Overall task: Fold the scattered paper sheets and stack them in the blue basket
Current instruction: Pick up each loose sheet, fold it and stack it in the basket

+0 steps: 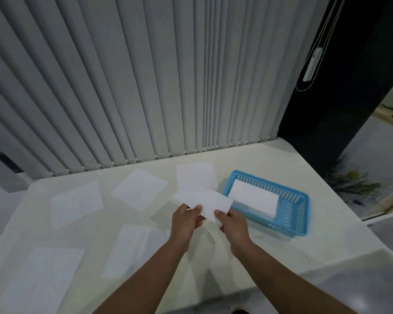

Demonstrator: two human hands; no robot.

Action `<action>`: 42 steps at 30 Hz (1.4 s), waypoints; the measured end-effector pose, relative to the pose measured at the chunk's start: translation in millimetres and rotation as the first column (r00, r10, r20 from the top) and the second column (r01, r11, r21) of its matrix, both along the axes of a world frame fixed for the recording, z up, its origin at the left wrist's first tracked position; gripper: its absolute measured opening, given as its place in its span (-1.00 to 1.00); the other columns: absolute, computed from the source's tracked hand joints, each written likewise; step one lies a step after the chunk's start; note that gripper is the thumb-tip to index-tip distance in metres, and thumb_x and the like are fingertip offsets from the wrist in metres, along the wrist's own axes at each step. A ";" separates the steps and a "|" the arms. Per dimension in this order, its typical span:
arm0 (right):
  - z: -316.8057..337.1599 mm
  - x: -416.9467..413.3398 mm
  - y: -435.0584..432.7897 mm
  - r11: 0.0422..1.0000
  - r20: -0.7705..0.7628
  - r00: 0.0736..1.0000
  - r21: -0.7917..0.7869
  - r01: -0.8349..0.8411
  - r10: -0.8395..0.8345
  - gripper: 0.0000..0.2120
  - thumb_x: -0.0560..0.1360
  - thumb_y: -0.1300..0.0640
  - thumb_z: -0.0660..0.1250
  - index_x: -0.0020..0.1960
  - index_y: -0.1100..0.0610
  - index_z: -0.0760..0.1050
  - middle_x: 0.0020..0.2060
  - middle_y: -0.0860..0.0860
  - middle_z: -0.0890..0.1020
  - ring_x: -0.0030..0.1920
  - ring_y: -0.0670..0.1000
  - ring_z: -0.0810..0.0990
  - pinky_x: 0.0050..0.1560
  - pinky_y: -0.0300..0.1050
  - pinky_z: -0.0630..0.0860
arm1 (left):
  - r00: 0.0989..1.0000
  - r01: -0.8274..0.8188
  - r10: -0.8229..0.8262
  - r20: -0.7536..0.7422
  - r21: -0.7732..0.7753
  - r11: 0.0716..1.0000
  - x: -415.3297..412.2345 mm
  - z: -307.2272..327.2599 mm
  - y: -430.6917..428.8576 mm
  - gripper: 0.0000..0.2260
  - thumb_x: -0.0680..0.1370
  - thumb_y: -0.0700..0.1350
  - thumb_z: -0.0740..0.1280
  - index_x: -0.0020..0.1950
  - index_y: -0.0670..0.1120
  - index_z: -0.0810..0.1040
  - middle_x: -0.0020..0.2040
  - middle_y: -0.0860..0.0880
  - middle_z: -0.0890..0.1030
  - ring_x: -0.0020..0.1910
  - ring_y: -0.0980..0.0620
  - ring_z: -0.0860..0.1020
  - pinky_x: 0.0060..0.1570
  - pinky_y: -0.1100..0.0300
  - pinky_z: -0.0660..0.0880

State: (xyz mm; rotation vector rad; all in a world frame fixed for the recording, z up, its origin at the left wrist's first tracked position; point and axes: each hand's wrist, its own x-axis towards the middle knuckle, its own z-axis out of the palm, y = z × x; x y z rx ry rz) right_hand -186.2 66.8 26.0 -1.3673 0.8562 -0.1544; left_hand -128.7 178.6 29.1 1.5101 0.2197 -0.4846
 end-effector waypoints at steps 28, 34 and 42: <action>-38.9 -26.9 -196.6 0.951 -0.228 0.955 -0.284 0.119 -0.188 -0.82 0.45 0.14 0.41 -0.33 0.04 0.56 -0.28 0.05 0.64 -0.18 0.09 0.58 -0.05 -0.02 0.48 | 0.751 0.261 -0.654 0.086 0.872 0.415 85.2 -32.0 -132.7 -0.67 0.59 -0.13 0.12 0.21 0.10 0.59 0.41 -0.05 0.41 0.40 -0.11 0.31 0.37 0.02 0.32; -45.5 -29.0 -201.9 0.946 -0.256 0.945 -0.300 0.123 -0.204 -0.93 0.46 0.10 0.40 -0.18 0.09 0.60 -0.21 0.04 0.66 -0.13 0.09 0.61 0.03 0.03 0.53 | 0.666 0.343 -0.744 -0.060 0.910 0.233 87.8 -36.5 -139.0 -0.59 0.61 -0.15 0.03 0.36 0.16 0.44 0.53 -0.08 0.22 0.48 -0.14 0.14 0.42 0.02 0.22; -44.4 -17.2 -195.3 0.946 -0.226 0.952 -0.296 0.133 -0.205 -0.91 0.46 0.14 0.40 -0.19 0.13 0.59 -0.26 0.01 0.64 -0.25 -0.01 0.55 -0.11 -0.10 0.46 | 0.641 0.383 -0.763 -0.086 0.897 0.221 89.8 -42.5 -138.6 -0.59 0.63 -0.15 0.01 0.39 0.15 0.41 0.50 -0.06 0.26 0.46 -0.16 0.15 0.39 0.03 0.22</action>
